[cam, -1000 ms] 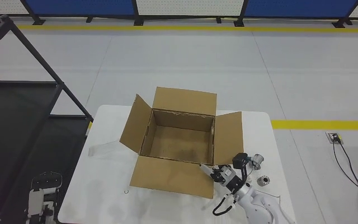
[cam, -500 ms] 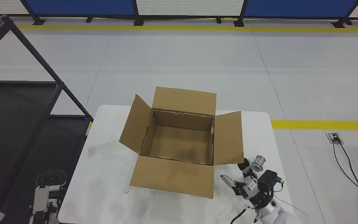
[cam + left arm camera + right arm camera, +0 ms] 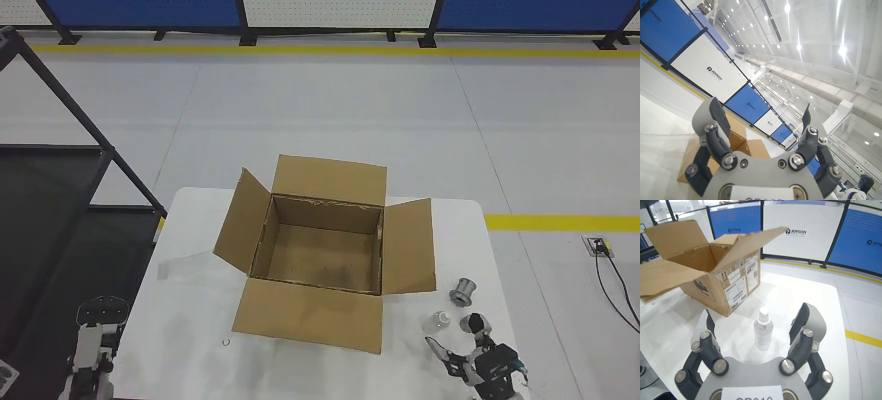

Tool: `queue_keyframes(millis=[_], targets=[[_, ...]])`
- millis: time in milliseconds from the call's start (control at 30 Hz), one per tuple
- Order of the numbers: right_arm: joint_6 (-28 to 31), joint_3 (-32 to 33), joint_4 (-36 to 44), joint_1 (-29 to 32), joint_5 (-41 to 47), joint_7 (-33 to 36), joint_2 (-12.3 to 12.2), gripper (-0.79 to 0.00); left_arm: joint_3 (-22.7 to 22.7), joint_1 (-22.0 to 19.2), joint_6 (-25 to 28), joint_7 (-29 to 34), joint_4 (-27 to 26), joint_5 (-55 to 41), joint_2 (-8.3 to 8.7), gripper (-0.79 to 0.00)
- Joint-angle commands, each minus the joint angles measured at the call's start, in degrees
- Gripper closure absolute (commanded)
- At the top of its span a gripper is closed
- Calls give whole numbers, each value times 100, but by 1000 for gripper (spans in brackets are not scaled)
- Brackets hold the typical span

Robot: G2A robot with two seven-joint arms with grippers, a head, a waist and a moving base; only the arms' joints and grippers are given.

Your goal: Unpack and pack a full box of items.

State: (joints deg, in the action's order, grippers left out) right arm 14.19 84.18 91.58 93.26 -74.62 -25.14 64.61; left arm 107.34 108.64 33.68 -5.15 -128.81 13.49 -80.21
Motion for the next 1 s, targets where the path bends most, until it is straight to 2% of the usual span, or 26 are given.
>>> queue_keyframes(millis=[0, 200, 233, 267, 333, 467, 533, 600, 800, 967], targets=[[-135, -88, -182, -162, 38, 236, 25, -785, -35, -36, -26, 46, -16, 20, 2, -785], [11, -210, -677, -495, 59, 477, 52, -785, -73, -99, -60, 101, -6, 56, 6, -785], [12, -219, -725, -534, 61, 516, 56, -767, -76, -104, -66, 115, -2, 59, 7, -785], [10, -228, -767, -567, 58, 559, 60, -693, -77, -111, -71, 120, 0, 57, 8, -785], [4, -253, -826, -629, 59, 643, 68, -400, -78, -127, -80, 127, 5, 54, 9, -785], [47, -295, -913, -731, 67, 758, 81, -277, -77, -154, -106, 160, 7, 43, 13, -785], [66, -302, -946, -778, 86, 790, 86, -157, -62, -170, -128, 160, 15, 38, 14, -785], [89, -314, -959, -813, 104, 808, 93, 0, -51, -186, -130, 164, 35, 25, 16, -785], [578, -230, -849, -799, 482, 428, 93, 0, -15, -227, -163, 141, 81, -32, 18, -785], [588, -93, -314, -718, 1300, 59, 140, 0, -3, -245, -158, 131, 92, -78, 20, -785]])
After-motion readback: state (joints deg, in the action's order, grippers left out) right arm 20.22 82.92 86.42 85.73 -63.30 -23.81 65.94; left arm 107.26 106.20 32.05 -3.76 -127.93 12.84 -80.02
